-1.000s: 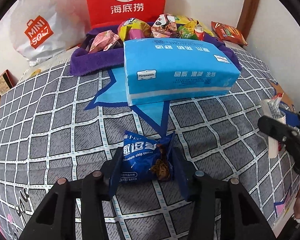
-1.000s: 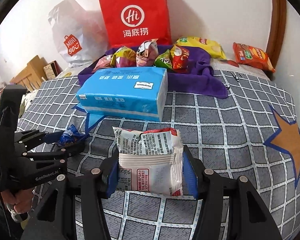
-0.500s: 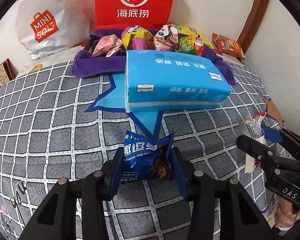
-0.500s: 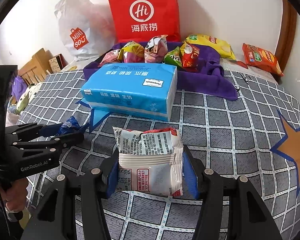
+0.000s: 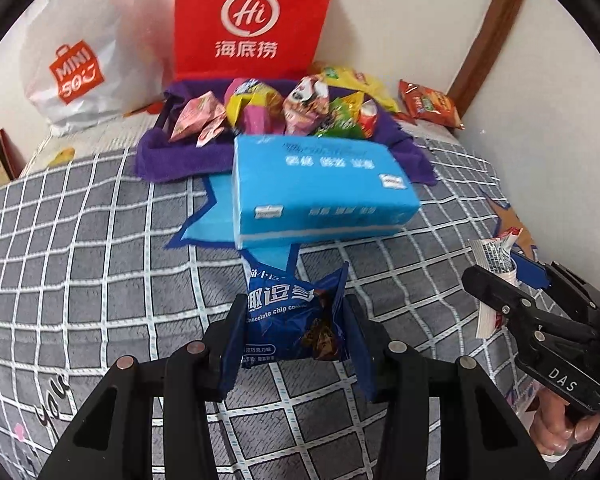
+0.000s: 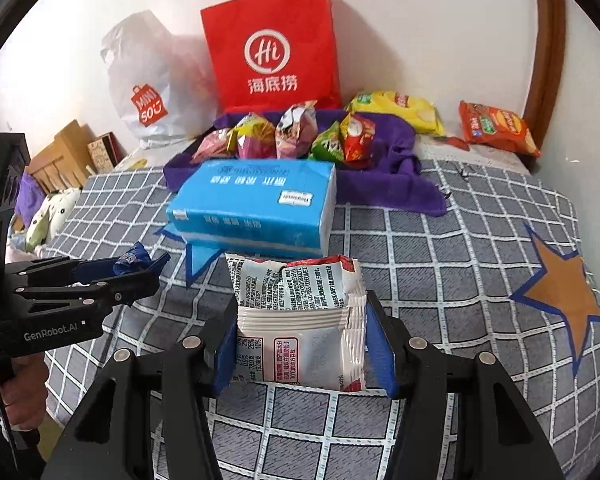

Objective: Organize snacks
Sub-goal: 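Lift both held bags and carry them over the purple towel, then lower both bags onto the towel and open both tools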

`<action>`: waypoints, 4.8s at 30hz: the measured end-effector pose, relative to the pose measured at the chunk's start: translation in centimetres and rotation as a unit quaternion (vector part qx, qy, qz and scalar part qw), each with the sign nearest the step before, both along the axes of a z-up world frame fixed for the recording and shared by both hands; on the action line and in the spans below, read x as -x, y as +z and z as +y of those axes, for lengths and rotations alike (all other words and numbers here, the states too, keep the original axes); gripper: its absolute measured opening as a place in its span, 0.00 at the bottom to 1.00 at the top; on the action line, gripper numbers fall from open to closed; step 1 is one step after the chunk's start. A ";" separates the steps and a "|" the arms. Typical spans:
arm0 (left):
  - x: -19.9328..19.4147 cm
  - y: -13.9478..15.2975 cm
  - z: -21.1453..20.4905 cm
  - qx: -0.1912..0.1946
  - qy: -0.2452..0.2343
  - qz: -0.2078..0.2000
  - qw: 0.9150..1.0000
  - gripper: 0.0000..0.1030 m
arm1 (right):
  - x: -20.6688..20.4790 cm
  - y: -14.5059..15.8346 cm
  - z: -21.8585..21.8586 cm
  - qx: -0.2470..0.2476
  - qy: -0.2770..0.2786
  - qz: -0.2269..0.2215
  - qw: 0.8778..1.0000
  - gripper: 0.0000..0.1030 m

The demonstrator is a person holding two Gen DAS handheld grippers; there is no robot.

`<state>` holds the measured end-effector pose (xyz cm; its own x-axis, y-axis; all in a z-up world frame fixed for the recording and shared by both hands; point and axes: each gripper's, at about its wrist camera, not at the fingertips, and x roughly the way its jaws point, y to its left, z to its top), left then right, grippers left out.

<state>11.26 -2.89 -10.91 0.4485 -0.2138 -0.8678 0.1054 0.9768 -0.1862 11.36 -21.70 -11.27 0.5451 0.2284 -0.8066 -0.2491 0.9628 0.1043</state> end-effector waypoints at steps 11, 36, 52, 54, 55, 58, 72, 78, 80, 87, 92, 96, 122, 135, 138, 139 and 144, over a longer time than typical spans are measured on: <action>-1.6 4.0 -0.1 0.004 -0.027 -0.018 0.999 0.42 | -0.3 3.8 0.4 -0.011 -0.035 -0.025 0.999 0.54; -12.4 9.0 1.9 0.005 -0.016 -0.068 0.998 0.43 | -11.3 9.3 1.4 0.000 -0.052 -0.066 0.996 0.54; -19.3 8.1 3.3 0.006 -0.011 -0.065 0.998 0.43 | -18.0 8.3 2.6 -0.006 -0.044 -0.060 0.997 0.54; -20.1 8.0 3.5 0.009 -0.012 -0.063 0.998 0.43 | -18.8 8.1 2.6 -0.007 -0.046 -0.058 0.997 0.54; -20.7 7.9 3.5 0.013 -0.013 -0.059 0.998 0.43 | -19.2 8.1 2.6 -0.007 -0.048 -0.059 0.997 0.54; -21.8 7.7 3.3 0.010 -0.017 -0.059 0.998 0.43 | -20.1 8.2 2.8 -0.004 -0.050 -0.059 0.997 0.54; -24.7 3.2 4.1 0.002 -0.009 -0.041 0.999 0.43 | -24.1 3.6 2.4 0.012 -0.046 -0.019 0.999 0.54; -25.2 2.1 4.0 0.000 -0.008 -0.029 1.000 0.43 | -24.6 1.8 3.0 0.023 -0.040 -0.002 0.999 0.54; -25.4 1.9 4.0 0.000 -0.007 -0.029 1.000 0.43 | -24.7 1.4 3.2 0.021 -0.036 0.002 0.999 0.54; -26.0 0.6 4.4 0.014 -0.004 -0.008 1.000 0.43 | -24.6 0.7 4.0 0.026 -0.018 0.005 0.999 0.54; -26.3 -0.4 4.8 0.019 -0.001 0.003 1.000 0.43 | -24.9 -0.5 4.5 0.034 -0.012 0.019 0.999 0.54; -26.5 -1.2 4.9 0.021 0.003 0.011 1.000 0.43 | -25.2 -1.4 4.6 0.040 -0.012 0.029 0.999 0.54; -26.7 -2.8 3.5 0.009 -0.007 0.035 0.999 0.43 | -25.8 -2.7 4.7 0.061 -0.013 0.049 0.997 0.59; -26.8 -3.3 2.8 0.025 -0.014 0.039 0.999 0.44 | -25.1 -0.4 4.5 0.047 -0.015 0.029 0.998 0.65; -26.7 -3.3 2.5 0.047 -0.030 0.042 0.998 0.44 | -25.0 0.1 4.3 0.044 -0.018 0.022 0.999 0.65; -26.6 -3.2 2.3 0.046 -0.032 0.040 0.998 0.45 | -25.0 0.2 4.2 0.043 -0.019 0.020 0.999 0.65; -26.5 -3.0 2.2 0.047 -0.037 0.035 0.998 0.45 | -24.9 0.5 4.1 0.039 -0.021 0.016 0.999 0.65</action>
<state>37.76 -0.71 -13.93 0.3669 -0.3258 -0.8713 0.1595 0.9448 -0.2862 36.29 -17.58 -10.75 0.5260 0.1421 -0.8386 -0.2070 0.9777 0.0358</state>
